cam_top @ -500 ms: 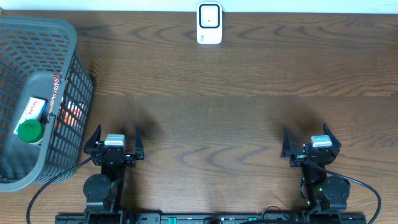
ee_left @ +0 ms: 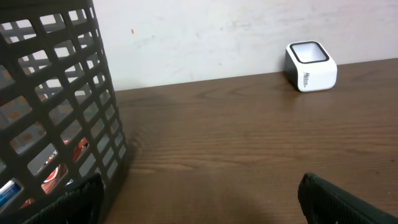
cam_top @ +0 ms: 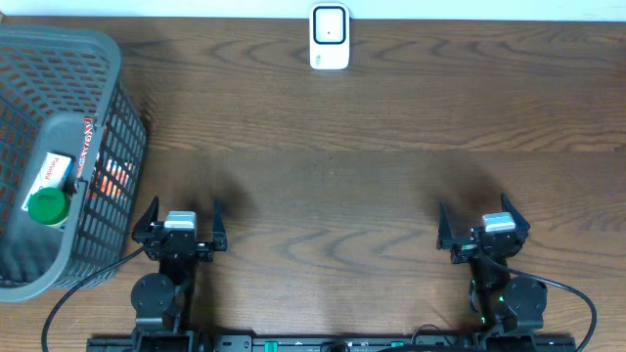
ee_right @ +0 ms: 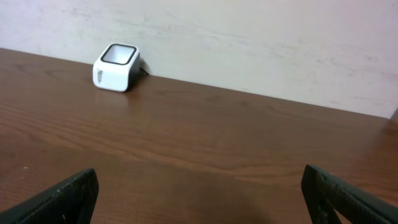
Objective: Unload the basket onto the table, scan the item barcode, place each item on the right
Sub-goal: 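Raise the left gripper and move it toward the grey basket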
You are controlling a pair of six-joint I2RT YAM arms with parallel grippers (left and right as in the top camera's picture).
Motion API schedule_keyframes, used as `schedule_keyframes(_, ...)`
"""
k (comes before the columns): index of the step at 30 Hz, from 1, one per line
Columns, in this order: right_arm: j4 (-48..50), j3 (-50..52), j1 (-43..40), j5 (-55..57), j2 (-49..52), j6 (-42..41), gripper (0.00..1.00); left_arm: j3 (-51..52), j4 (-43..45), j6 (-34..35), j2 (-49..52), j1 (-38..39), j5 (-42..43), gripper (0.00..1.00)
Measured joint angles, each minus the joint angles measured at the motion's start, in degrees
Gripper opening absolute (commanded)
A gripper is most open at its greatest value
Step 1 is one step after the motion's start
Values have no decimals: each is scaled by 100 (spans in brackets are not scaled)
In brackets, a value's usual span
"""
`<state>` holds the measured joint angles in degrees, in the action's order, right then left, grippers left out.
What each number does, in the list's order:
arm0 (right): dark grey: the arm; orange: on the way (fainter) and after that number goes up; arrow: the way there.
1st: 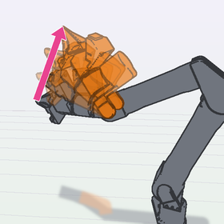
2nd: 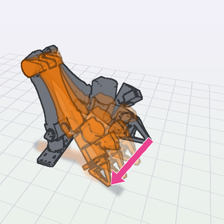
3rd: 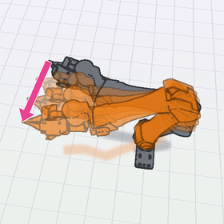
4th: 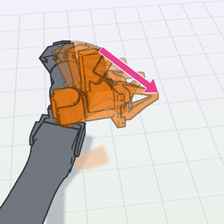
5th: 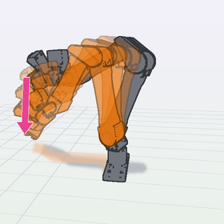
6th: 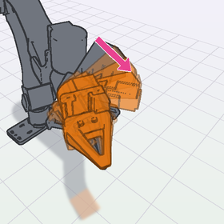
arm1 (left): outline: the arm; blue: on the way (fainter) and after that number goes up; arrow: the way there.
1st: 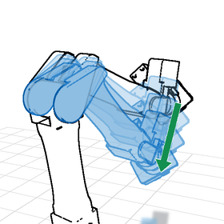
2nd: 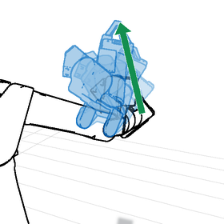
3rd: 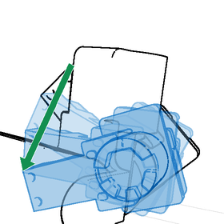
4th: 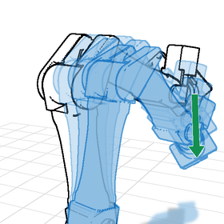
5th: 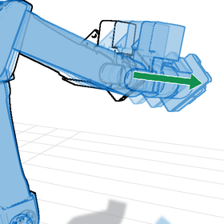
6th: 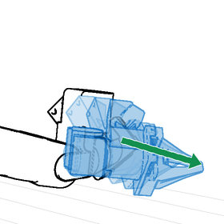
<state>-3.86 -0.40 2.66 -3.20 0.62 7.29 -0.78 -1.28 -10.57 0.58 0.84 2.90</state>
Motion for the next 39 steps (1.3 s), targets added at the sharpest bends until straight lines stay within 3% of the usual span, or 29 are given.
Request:
schedule_keyframes(26,0,0,0,0,0,0,99,0,74,4,0,0,-15,99)
schedule_keyframes(34,0,0,0,0,0,0,99,7,214,136,85,0,1102,99)
schedule_keyframes(39,-4,0,0,0,2,0,99,-938,-544,164,896,0,1696,99)
